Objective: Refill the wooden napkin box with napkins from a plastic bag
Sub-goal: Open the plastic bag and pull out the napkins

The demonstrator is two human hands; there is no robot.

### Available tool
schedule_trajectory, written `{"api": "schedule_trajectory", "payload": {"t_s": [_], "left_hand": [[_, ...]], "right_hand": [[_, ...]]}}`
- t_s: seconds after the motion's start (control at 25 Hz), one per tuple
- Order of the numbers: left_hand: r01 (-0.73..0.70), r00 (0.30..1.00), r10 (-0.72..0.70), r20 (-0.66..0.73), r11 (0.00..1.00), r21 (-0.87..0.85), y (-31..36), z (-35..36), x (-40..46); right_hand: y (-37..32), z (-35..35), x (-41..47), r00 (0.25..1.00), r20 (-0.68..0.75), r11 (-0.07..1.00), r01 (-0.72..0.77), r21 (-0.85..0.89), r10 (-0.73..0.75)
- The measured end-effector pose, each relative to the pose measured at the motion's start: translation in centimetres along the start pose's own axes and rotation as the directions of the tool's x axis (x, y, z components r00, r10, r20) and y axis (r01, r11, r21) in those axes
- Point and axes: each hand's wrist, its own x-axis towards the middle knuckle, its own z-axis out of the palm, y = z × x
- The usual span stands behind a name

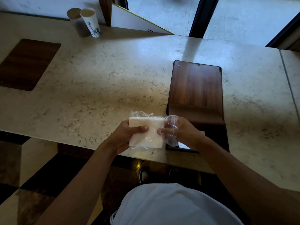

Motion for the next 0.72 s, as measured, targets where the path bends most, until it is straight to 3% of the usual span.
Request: {"api": "schedule_trajectory", "payload": {"t_s": [0.2, 0.48, 0.72], "left_hand": [[-0.002, 0.999, 0.003, -0.036, 1.000, 0.030, 0.1, -0.1, 0.2], [-0.001, 0.999, -0.002, -0.043, 0.998, -0.058, 0.2, -0.9, 0.4], [-0.006, 0.988, 0.001, -0.153, 0.999, -0.032, 0.4, -2.3, 0.0]], "right_hand": [[0.1, -0.2, 0.2, 0.999, -0.048, 1.000, 0.009, -0.013, -0.009], [-0.3, -1.5, 0.4, 0.994, -0.105, 0.999, -0.042, 0.000, 0.042], [-0.7, -3.5, 0.1, 0.978, -0.148, 0.987, -0.134, 0.090, 0.147]]}}
